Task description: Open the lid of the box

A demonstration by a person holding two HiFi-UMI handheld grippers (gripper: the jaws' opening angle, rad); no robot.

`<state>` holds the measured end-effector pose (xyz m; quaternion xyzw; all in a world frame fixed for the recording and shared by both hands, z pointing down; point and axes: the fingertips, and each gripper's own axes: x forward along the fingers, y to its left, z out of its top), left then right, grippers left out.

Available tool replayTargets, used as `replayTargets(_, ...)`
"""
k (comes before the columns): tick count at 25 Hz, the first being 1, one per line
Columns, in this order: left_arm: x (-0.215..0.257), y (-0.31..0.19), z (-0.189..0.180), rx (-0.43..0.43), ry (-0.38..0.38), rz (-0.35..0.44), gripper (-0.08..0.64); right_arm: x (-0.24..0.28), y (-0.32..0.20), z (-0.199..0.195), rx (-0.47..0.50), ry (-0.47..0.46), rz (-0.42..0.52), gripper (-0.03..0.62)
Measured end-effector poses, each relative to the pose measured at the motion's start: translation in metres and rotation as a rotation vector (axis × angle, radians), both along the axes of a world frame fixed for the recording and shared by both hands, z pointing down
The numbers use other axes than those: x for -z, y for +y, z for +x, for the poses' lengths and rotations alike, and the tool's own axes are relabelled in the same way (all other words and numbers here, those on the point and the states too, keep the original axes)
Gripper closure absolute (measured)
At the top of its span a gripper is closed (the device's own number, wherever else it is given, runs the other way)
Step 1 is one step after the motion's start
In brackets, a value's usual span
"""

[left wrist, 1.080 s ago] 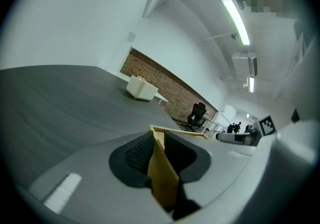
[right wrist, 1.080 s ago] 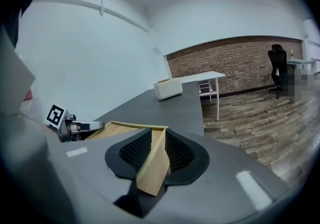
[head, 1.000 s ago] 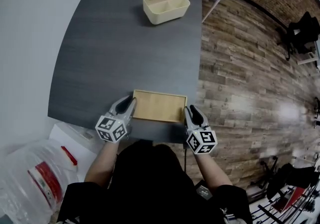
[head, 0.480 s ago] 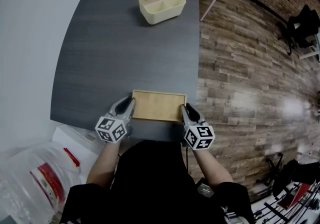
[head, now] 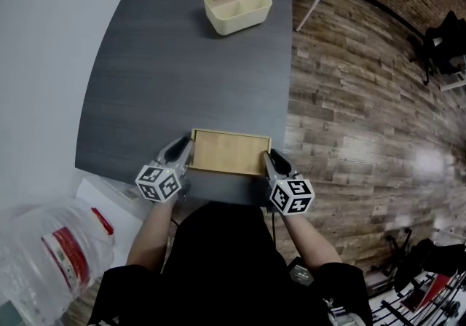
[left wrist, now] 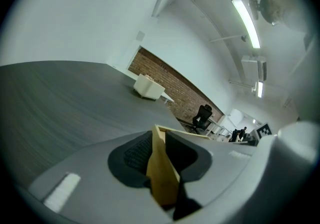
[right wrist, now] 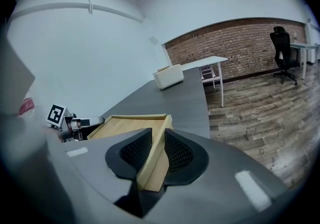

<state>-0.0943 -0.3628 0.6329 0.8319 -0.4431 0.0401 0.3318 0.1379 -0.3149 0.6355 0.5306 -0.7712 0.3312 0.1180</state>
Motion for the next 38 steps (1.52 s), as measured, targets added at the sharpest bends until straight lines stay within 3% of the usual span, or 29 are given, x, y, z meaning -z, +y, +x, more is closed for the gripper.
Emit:
replayTargets(6, -0.001, 0.0, 0.003, -0.023, -0.11, 0.023, 0.486, -0.003, -0.002, 0.018, -0.012, 0.03, -0.02, 0.514)
replayTargets(20, -0.002, -0.002, 0.004, -0.01, -0.17, 0.009, 0.523, -0.007, -0.003, 0.059, -0.062, 0.019, -0.067, 0.526)
replayTargets(38, -0.008, -0.007, 0.003, 0.004, -0.264, -0.038, 0.525, -0.013, -0.006, 0.071, -0.022, 0.058, -0.116, 0.525)
